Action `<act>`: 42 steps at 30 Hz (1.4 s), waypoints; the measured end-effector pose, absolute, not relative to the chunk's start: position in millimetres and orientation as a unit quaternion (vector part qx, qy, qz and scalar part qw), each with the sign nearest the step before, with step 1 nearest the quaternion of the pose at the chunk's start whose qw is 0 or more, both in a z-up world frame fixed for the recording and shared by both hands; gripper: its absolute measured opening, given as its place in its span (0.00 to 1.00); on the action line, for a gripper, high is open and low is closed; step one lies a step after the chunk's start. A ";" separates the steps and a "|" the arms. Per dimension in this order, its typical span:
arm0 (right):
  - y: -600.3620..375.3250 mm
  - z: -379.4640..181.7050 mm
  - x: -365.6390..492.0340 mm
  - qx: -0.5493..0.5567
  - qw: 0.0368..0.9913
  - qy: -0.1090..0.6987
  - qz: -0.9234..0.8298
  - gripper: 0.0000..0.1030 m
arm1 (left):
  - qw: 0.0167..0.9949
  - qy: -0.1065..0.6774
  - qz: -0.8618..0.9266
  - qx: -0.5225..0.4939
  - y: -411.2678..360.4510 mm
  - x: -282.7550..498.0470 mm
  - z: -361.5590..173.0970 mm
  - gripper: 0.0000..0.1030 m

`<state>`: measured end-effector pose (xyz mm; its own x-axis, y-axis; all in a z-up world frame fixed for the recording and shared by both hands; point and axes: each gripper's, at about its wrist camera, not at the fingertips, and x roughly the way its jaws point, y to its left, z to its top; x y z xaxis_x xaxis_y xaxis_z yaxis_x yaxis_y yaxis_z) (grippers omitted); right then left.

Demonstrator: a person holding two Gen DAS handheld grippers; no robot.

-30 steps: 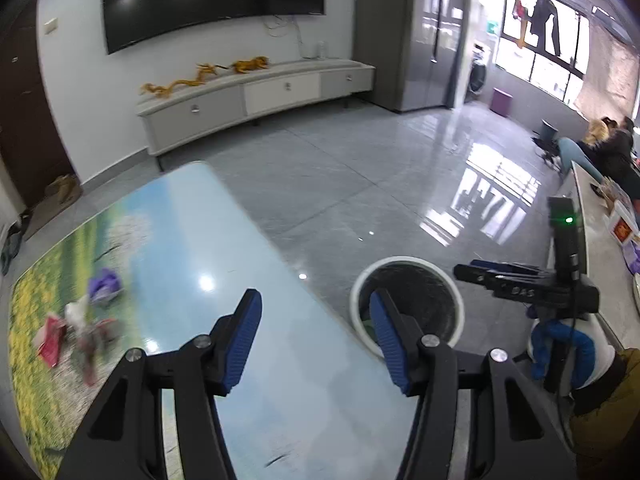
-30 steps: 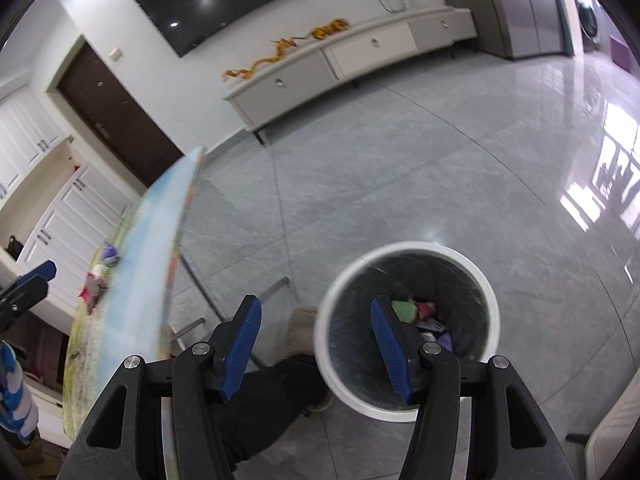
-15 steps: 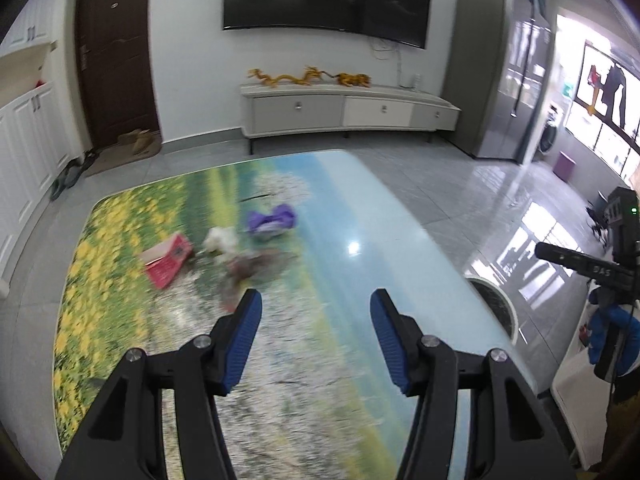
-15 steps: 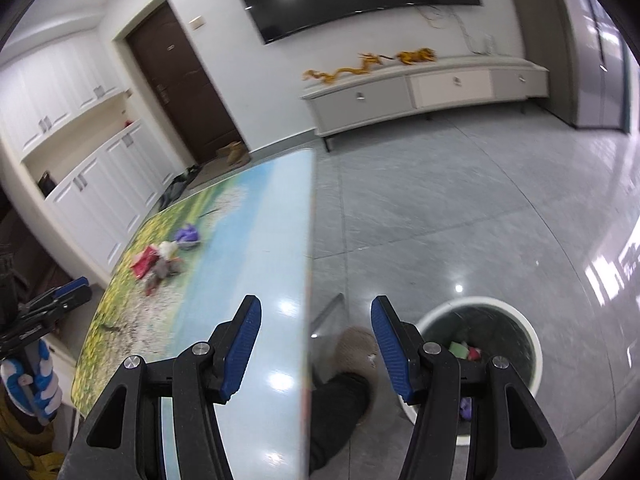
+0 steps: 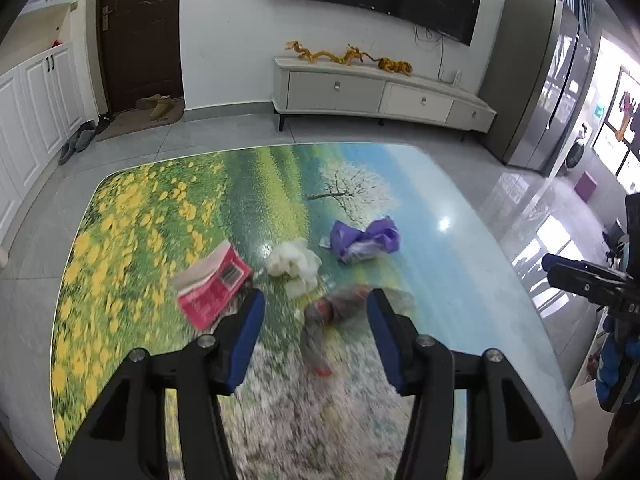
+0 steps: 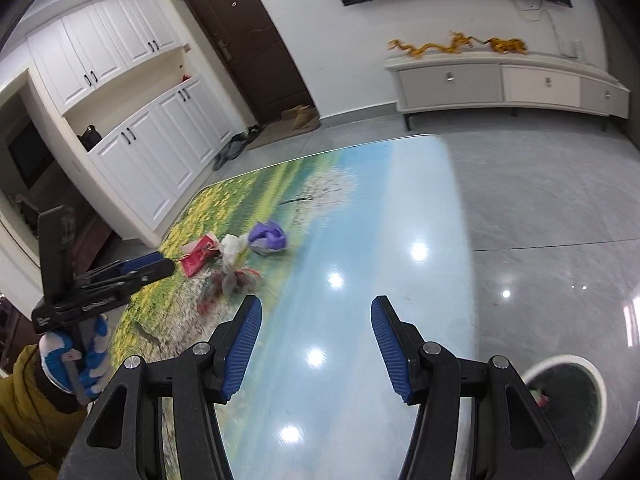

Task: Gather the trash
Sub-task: 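Move both open grippers back over the table, then grasp the white tissue with the left gripper while the right gripper grasps the purple bag, then carry the white tissue and purple bag to the bin and release both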

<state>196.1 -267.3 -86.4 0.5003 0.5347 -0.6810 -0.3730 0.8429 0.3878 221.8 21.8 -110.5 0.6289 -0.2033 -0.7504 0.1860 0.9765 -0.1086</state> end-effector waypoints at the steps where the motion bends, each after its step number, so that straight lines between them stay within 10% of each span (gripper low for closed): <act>1: -261.0 -88.7 202.9 0.097 0.858 0.427 0.269 0.53 | 0.901 0.421 -0.108 -0.001 19.2 234.0 -115.3 0.49; 15: -181.5 -138.3 289.6 0.115 0.821 0.468 0.307 0.51 | 0.876 0.468 -0.115 0.009 19.2 301.6 -169.7 0.34; 24: -180.7 -149.2 299.5 0.158 0.811 0.469 0.313 0.18 | 0.878 0.463 -0.118 -0.012 31.5 300.5 -170.5 0.14; 42: -278.1 -29.5 187.5 0.139 0.884 0.344 0.285 0.18 | 0.927 0.352 -0.132 -0.001 15.2 205.9 -41.4 0.13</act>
<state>187.5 -278.1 -29.5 0.6018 0.5986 -0.5288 -0.4081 0.7996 0.4406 205.9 15.2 -41.4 0.7171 -0.2452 -0.6525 0.2439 0.9652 -0.0946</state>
